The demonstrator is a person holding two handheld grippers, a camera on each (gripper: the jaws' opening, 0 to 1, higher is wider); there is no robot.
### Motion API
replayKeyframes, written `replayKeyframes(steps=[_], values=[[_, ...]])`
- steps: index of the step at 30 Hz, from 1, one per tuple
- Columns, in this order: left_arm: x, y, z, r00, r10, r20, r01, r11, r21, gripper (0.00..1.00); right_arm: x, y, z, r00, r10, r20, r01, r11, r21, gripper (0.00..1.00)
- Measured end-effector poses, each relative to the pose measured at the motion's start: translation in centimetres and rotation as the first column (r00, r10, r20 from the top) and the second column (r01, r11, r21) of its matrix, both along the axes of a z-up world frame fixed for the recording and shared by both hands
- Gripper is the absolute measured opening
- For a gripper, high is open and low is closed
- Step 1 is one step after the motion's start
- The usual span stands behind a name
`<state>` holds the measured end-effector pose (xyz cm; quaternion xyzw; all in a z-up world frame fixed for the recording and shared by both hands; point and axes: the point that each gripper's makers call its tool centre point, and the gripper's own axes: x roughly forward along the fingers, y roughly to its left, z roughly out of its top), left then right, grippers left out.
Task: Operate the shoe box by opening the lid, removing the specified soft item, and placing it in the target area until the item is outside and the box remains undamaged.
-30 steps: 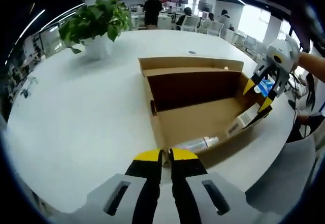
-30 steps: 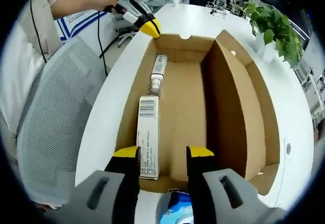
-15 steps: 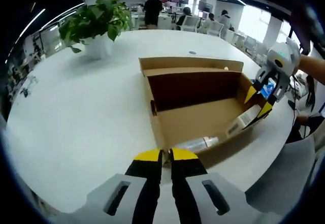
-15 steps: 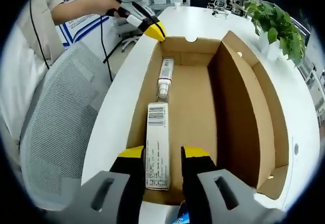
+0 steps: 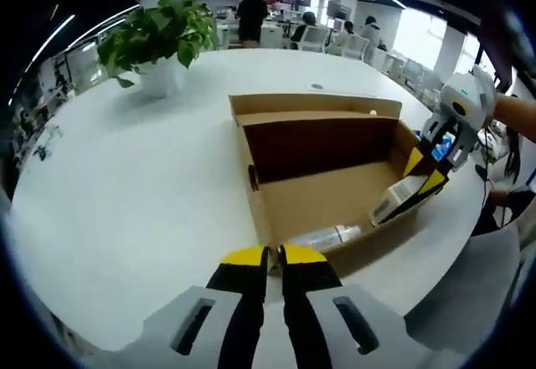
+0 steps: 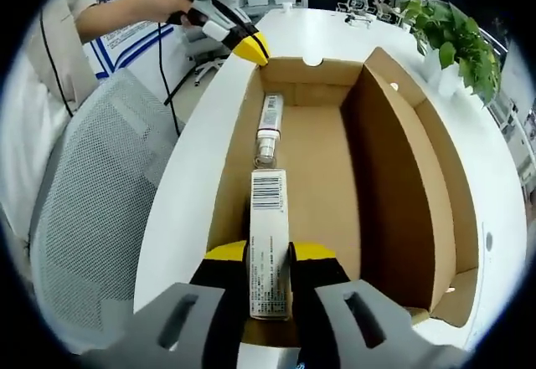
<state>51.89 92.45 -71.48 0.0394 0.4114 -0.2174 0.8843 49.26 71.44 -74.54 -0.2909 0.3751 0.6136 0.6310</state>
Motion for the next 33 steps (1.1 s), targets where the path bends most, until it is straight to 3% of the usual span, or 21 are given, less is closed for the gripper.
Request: replayKeyframes(steps=[6,13,33], values=[[0.1,0.2,-0.1,1.0,0.002,0.0,-0.002,1.0,-0.001,0.03,-0.1,0.2,0.4,1.0,0.01,0.014,-0.01,1.0,0.008,0.16],[0.2,0.3,-0.1,1.0,0.006,0.001,-0.006,1.0,-0.001,0.03,0.4,0.7,2.1,0.999,0.015,0.05,-0.017,0.999,0.043,0.15],[0.0,0.4,0.3,1.0,0.004,0.006,-0.004,1.0,0.012,0.03,1.8,-0.1,9.2,0.99,0.012,0.137,-0.023,0.996,0.083,0.15]])
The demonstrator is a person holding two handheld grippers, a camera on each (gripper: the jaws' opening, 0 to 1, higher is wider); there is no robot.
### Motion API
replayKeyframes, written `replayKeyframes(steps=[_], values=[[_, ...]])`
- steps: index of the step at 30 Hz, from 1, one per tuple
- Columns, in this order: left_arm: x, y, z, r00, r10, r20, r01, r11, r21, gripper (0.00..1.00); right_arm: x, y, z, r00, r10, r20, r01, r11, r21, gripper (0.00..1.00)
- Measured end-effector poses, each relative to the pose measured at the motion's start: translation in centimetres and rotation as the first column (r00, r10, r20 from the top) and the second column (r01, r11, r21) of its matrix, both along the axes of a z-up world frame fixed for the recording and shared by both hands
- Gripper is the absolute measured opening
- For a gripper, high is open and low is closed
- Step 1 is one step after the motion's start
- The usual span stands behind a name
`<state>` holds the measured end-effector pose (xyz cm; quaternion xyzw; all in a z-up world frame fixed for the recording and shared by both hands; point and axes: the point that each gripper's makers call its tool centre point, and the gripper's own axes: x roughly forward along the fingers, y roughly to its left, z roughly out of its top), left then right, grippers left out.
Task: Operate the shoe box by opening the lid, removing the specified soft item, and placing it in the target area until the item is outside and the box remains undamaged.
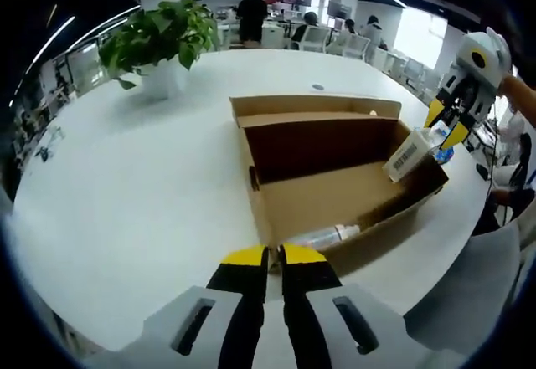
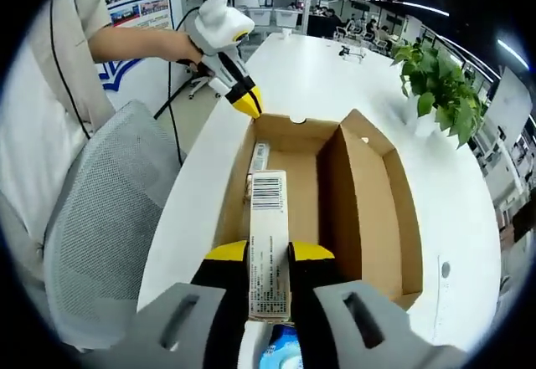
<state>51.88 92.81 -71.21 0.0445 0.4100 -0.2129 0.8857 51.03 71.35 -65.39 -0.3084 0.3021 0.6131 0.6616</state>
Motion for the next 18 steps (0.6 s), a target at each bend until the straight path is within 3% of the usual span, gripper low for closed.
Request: replayKeyframes(steps=[10,18], values=[[0.0,0.2,0.6,1.0,0.009,0.01,-0.009,1.0,0.001,0.03,0.4,-2.0,2.1,0.999,0.008,0.034,-0.008,1.0,-0.007,0.15],[0.0,0.1,0.7,1.0,0.009,0.011,-0.009,1.0,0.007,0.03,1.0,-4.8,3.8,0.998,-0.001,0.058,0.002,1.0,-0.018,0.15]])
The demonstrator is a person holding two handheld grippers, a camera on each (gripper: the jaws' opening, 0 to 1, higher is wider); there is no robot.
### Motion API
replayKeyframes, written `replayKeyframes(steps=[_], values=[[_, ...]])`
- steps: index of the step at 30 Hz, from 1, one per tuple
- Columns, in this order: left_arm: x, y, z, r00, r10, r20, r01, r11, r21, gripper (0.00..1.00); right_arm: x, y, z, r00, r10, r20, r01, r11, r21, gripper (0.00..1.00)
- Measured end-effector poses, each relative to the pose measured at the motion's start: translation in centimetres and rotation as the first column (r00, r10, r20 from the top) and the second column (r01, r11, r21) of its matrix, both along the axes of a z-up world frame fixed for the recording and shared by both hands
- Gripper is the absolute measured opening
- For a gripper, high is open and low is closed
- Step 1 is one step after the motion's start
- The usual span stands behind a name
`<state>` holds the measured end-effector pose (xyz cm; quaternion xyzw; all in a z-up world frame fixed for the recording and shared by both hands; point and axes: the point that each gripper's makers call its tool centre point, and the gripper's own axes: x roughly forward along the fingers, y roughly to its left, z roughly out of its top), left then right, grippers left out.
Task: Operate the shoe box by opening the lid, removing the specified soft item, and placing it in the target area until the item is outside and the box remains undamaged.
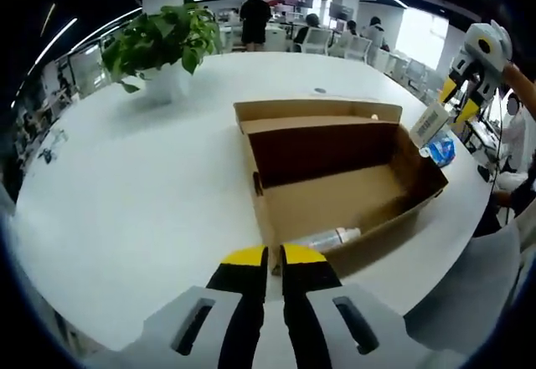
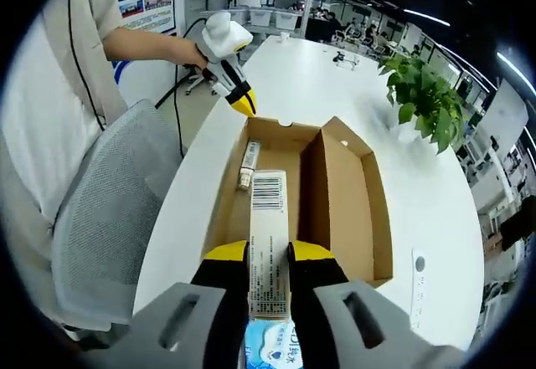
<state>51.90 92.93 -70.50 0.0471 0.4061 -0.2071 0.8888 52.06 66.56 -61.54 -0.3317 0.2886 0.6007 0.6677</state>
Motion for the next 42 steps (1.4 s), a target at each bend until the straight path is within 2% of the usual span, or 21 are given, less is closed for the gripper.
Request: replayKeyframes(steps=[19,31,42], values=[[0.2,-0.1,0.5,1.0,-0.009,0.002,0.009,1.0,0.01,0.04,1.5,-7.2,1.5,0.999,-0.041,0.036,0.043,0.996,-0.072,0.15],[0.4,-0.5,0.4,1.0,-0.021,-0.006,0.021,1.0,0.023,0.05,2.2,-11.4,0.7,0.996,-0.088,0.024,0.091,0.99,-0.111,0.15],[0.2,-0.5,0.4,1.0,-0.022,-0.006,0.022,0.999,0.027,0.07,3.2,-15.5,-0.8,0.993,-0.114,0.031,0.118,0.98,-0.163,0.15]])
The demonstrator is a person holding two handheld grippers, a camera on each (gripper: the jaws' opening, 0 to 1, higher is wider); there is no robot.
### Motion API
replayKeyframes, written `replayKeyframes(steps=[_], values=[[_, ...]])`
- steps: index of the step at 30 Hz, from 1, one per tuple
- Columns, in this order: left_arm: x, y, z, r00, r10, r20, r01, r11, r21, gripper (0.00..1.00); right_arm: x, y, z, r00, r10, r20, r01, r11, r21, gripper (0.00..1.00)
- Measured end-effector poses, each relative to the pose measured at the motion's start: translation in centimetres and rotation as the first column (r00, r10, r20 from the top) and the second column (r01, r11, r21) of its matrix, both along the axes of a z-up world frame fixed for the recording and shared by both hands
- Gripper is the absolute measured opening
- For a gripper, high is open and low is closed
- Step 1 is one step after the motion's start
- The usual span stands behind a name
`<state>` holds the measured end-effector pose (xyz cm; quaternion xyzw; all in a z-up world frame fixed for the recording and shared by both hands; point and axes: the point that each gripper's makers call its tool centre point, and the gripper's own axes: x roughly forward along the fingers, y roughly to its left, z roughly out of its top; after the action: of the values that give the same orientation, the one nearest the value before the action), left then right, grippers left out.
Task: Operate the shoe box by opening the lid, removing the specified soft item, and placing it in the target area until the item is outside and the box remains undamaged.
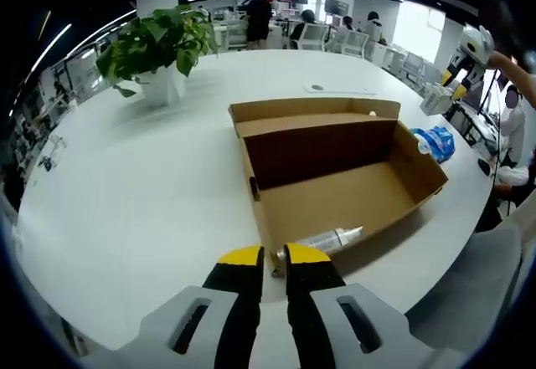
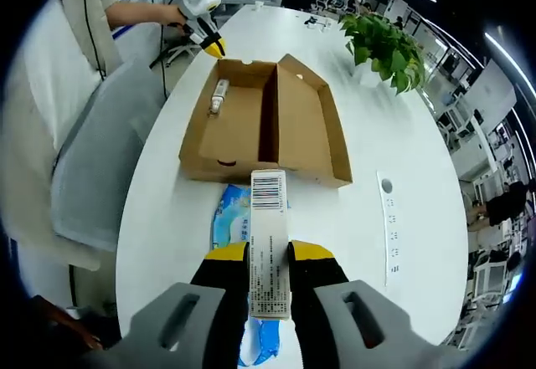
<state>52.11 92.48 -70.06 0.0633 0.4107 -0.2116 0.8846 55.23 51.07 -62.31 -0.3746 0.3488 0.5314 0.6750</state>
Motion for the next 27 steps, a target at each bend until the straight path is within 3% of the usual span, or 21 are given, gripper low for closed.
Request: replayKeyframes(steps=[15,27], values=[[0.1,-0.1,-0.2,1.0,-0.008,-0.007,0.008,1.0,0.02,0.08,1.7,-5.1,-3.0,1.0,-0.023,0.0,0.023,0.997,-0.069,0.15],[0.0,-0.2,-0.2,1.0,-0.009,-0.014,0.01,0.999,0.031,0.09,2.7,-8.7,-6.6,0.999,-0.049,-0.01,0.048,0.993,-0.105,0.15]])
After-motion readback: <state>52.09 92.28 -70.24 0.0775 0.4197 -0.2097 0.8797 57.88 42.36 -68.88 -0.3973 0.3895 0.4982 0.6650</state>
